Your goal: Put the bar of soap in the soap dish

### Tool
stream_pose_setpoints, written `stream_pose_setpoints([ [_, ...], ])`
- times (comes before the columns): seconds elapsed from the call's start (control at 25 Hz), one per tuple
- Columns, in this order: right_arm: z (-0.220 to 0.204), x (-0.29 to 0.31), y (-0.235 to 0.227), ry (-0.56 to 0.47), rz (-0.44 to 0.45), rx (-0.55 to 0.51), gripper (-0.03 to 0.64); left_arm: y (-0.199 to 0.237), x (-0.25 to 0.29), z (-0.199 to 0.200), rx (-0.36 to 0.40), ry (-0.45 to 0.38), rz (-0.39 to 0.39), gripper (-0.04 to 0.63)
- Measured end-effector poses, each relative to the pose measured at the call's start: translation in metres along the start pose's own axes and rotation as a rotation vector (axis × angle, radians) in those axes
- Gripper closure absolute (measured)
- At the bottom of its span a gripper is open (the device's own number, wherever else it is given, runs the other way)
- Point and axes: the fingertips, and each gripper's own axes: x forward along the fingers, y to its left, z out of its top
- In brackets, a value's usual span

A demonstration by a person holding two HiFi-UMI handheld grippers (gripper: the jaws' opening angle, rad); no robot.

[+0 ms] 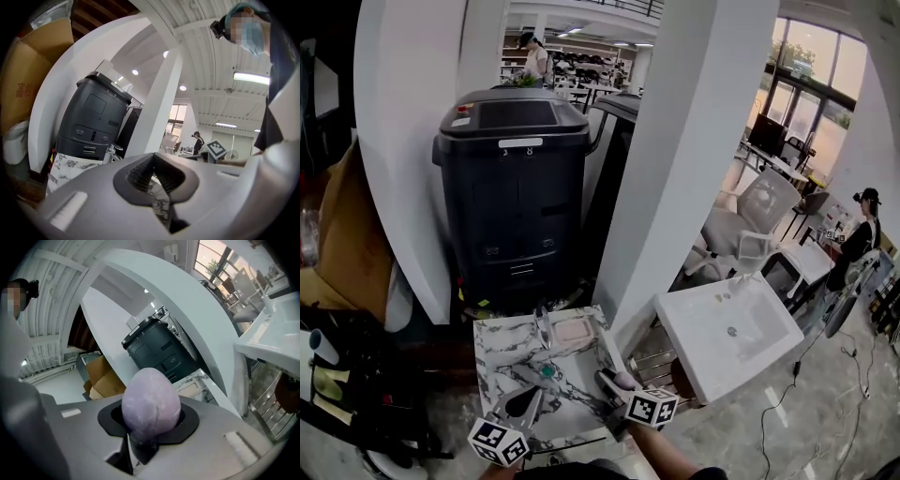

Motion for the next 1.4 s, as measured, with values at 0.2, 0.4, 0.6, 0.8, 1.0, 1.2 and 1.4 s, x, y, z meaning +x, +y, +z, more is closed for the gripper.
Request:
stream_pose_setpoints([
  [0.2,-0.001,0.032,-0.013,0.071,-0.016,-0.065,0.508,0.022,0.001,-0.002,-0.023,0.004,0.04,0.541],
  [0.4,-0.007,0.063,-0.037,0.177,-0.015,-0.146,0.508,0.031,0.004,-0.004,-0.033,-0.006,0.102,0.541],
  [0.6,-0.005,0.094,-0.062,0.293,0.008,-0.245,0.508,0.034,0.009,-0.004,-0.059,-0.047,0.211,0.541],
  [0.8,-0.008,0.122,-0.082,0.404,0.051,-0.318,0.508,0.034,0.01,-0.007,-0.079,-0.079,0.324,0.541],
  [1.0,-0.009,0.153,-0.097,0.488,0.079,-0.389,0.508,0.031,0.009,-0.013,-0.099,-0.099,0.409,0.541],
  [1.2,-0.011,0.18,-0.111,0.562,0.091,-0.472,0.508,0.03,-0.005,-0.02,-0.109,-0.108,0.501,0.541],
  [1.4,-0.013,0.204,-0.12,0.624,0.108,-0.576,0.508,0.032,-0.019,-0.028,-0.123,-0.112,0.581,0.541],
])
